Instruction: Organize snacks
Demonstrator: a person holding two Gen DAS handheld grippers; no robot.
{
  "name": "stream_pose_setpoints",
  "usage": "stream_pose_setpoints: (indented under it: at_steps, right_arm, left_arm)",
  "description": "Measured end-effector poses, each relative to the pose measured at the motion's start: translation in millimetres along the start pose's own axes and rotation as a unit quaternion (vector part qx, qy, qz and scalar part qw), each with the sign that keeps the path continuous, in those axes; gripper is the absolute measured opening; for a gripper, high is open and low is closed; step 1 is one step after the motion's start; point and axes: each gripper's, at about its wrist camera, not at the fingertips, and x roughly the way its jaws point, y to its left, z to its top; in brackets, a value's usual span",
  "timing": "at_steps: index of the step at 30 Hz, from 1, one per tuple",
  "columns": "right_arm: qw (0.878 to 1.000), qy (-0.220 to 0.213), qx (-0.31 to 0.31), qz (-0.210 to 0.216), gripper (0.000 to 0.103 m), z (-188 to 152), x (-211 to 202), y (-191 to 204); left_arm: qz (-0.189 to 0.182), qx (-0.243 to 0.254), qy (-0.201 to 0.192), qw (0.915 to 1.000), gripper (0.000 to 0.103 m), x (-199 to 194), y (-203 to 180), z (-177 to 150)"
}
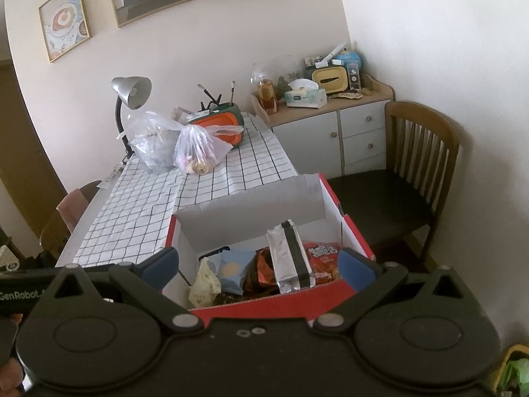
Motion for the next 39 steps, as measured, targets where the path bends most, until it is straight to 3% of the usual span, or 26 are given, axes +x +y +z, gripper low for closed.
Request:
stream_pose_setpoints:
  at_steps: [39]
  right_arm:
    - [1.000, 0.000, 0.013, -0.011, 0.103, -3, -6, -1]
  left_arm:
    - [-0.026, 0.010, -0.019, 0.9994, 0.098, -16, 1, -2]
